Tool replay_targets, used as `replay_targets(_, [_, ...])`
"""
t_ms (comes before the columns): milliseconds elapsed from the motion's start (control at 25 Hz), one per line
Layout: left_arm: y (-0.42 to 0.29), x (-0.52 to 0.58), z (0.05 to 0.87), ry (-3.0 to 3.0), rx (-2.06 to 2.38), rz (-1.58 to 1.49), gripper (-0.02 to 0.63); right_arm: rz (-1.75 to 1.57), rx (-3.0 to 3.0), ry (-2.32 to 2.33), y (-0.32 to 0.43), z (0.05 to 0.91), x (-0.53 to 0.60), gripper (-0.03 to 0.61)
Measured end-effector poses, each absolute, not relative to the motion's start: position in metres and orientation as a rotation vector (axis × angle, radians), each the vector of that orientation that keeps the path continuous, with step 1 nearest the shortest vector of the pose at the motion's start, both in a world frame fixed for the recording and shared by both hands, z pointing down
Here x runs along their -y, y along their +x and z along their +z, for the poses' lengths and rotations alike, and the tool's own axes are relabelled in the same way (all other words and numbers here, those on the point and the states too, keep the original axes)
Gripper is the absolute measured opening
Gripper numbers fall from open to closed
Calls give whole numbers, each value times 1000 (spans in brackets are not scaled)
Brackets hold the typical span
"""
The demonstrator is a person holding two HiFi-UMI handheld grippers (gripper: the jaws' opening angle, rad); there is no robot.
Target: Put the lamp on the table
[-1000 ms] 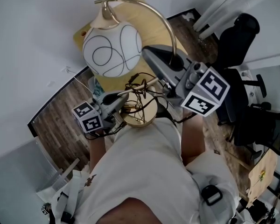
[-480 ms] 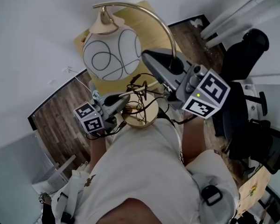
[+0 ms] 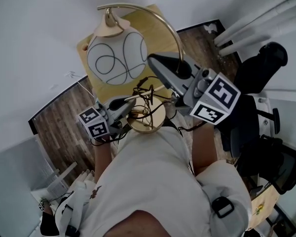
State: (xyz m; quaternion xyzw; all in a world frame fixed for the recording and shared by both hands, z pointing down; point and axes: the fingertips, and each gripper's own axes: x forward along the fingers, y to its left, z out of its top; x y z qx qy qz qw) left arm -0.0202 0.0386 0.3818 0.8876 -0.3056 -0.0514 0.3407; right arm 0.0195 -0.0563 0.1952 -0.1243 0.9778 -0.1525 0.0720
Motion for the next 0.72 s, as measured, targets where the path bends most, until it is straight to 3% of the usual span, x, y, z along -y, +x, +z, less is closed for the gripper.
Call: replay_targets(720, [-49, 54, 405, 2315, 794, -139, 2, -443, -2947, -400, -10, 214, 143, 2])
